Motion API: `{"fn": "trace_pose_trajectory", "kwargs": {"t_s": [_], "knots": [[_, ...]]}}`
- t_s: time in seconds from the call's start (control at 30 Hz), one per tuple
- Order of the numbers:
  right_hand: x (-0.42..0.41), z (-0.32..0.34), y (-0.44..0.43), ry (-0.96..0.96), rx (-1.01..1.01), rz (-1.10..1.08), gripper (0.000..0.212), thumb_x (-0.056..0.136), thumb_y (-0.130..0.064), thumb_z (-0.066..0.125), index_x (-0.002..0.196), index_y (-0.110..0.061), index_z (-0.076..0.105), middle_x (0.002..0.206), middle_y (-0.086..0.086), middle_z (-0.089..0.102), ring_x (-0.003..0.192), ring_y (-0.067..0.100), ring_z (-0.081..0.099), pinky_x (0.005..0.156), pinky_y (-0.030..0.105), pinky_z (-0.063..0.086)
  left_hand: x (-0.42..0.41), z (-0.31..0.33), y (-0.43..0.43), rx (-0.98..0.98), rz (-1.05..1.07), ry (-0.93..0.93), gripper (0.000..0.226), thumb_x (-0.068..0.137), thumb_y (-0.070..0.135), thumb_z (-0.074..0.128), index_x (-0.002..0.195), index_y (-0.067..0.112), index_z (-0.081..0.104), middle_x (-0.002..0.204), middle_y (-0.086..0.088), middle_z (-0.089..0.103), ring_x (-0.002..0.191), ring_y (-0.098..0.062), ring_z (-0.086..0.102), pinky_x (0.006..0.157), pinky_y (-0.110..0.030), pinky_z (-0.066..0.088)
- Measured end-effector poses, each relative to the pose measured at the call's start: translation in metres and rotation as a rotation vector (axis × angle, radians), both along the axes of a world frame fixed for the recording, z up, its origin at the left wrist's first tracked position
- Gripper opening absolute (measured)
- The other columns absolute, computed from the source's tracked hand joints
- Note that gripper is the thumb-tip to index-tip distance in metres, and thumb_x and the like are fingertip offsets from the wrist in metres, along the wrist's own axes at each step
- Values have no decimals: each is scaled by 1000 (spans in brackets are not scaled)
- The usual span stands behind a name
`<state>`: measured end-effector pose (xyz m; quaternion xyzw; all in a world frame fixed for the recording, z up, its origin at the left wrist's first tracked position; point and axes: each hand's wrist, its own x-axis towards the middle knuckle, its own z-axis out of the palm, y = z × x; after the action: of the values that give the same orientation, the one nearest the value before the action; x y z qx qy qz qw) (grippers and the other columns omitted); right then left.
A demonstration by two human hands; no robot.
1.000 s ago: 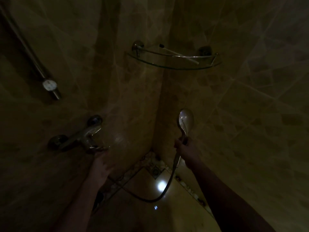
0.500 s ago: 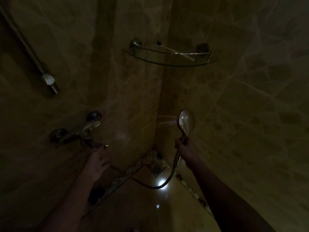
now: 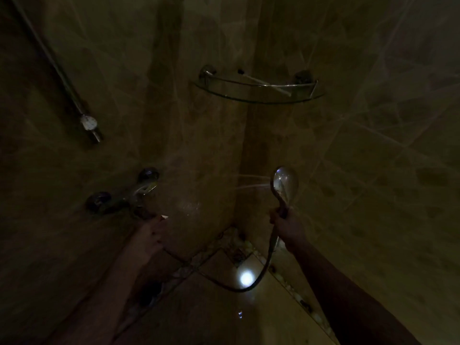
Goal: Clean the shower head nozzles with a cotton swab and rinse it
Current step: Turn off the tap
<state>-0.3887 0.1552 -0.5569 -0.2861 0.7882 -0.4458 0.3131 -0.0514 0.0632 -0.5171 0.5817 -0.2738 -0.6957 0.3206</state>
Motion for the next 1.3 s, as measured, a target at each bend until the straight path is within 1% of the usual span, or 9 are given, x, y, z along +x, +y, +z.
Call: {"fn": "trace_pose_trajectory", "kwargs": {"t_s": [0.07, 0.13, 0.27, 0.5, 0.7, 0.87, 0.97, 1.07, 1.3], "knots": [[3, 8, 2, 8, 9, 12, 19, 88, -30, 63, 89, -11, 65, 77, 8, 68, 72, 26, 65, 59, 36, 48, 2, 1, -1, 10, -24, 5, 23, 101, 26, 43, 89, 22, 62, 71, 14, 69, 69, -9, 48, 63, -24, 44], [2, 6, 2, 8, -8, -2, 16, 91, -22, 63, 89, -6, 64, 75, 10, 66, 70, 24, 63, 58, 32, 45, 4, 2, -2, 16, -33, -10, 22, 101, 27, 43, 90, 22, 62, 81, 9, 65, 71, -10, 51, 65, -25, 44], [1, -1, 0, 35, 16, -38, 17, 88, -27, 64, 89, -10, 62, 80, 13, 69, 76, 30, 69, 63, 41, 53, 10, -2, -5, 43, -22, -20, 16, 98, 30, 49, 99, 23, 64, 96, 8, 63, 78, -13, 56, 65, -28, 52], [3, -8, -2, 73, 23, -56, 17, 88, -29, 63, 85, -12, 61, 79, 15, 69, 75, 31, 69, 66, 47, 54, 9, 2, -3, 47, -10, 20, 22, 100, 25, 45, 86, 22, 61, 81, 8, 68, 78, -14, 55, 71, -27, 42], [12, -1, -4, 48, 12, -65, 15, 93, -18, 61, 78, -14, 60, 74, 9, 64, 67, 22, 59, 65, 35, 45, 11, -2, -6, 34, 16, 44, 18, 101, 23, 44, 90, 20, 59, 92, 3, 59, 77, -17, 54, 74, -31, 44], [15, -2, -10, 78, 21, -69, 13, 92, -18, 62, 84, -7, 63, 72, 7, 64, 65, 20, 59, 57, 29, 40, 18, -7, -12, 66, 11, 74, 19, 99, 25, 47, 89, 20, 61, 99, 2, 62, 80, -18, 57, 74, -33, 45], [17, -5, -16, 94, 33, -61, 14, 91, -20, 62, 83, -7, 63, 73, 10, 66, 67, 24, 63, 58, 33, 46, 20, -9, -13, 76, 16, 110, 20, 100, 24, 45, 91, 17, 62, 95, 0, 62, 80, -19, 56, 73, -33, 44], [19, -11, -23, 100, 53, -80, 14, 89, -24, 63, 82, -12, 63, 76, 13, 69, 73, 30, 69, 67, 45, 54, 21, -9, -15, 75, 7, 132, 22, 101, 21, 43, 90, 19, 62, 97, 1, 62, 81, -19, 57, 74, -33, 42], [15, -33, -42, 65, 53, -97, 33, 75, -43, 62, 87, -12, 62, 76, 11, 68, 74, 33, 70, 69, 53, 56, 31, -24, -33, 142, -21, 133, 21, 98, 23, 49, 95, 12, 66, 95, -3, 65, 80, -18, 59, 73, -31, 43]]}}
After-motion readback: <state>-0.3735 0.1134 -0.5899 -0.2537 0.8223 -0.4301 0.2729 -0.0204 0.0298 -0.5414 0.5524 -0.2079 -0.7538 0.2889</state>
